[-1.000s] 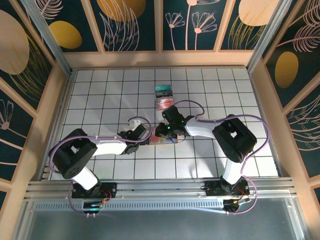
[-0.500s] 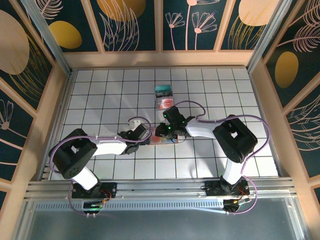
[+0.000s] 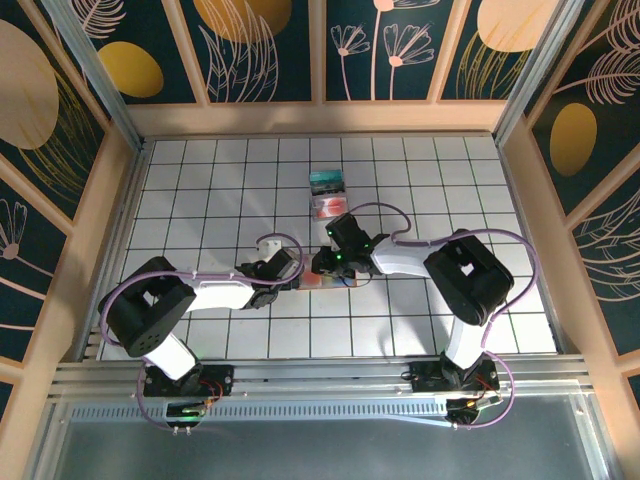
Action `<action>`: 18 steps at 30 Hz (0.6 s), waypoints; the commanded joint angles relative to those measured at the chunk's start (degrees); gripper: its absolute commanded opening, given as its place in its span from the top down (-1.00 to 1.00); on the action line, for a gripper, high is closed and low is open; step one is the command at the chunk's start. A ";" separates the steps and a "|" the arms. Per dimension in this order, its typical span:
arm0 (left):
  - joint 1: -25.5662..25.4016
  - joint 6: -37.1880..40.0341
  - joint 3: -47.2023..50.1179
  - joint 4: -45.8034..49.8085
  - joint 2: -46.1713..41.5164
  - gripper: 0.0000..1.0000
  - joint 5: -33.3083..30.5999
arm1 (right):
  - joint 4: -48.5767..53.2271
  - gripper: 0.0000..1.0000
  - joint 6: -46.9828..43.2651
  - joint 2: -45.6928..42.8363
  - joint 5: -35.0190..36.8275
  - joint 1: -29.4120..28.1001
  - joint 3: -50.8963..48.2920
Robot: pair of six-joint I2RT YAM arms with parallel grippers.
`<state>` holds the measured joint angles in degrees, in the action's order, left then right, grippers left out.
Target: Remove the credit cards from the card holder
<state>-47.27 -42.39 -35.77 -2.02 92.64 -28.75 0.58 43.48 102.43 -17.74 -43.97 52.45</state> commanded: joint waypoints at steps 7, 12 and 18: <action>-0.17 -0.33 1.33 1.76 2.79 -0.97 2.11 | -14.31 0.53 2.38 -5.66 -10.02 1.89 -5.44; -0.13 -0.32 1.23 1.84 2.73 -0.97 2.17 | -15.87 0.55 3.10 -5.69 -10.75 2.94 -6.31; -0.17 -0.21 0.94 2.02 2.41 -0.97 2.33 | -16.46 0.56 4.05 -3.72 -11.12 3.22 -6.42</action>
<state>-47.27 -42.37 -35.77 -2.15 92.68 -28.77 -11.79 46.44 98.30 -26.81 -40.84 46.24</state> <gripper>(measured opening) 0.988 0.220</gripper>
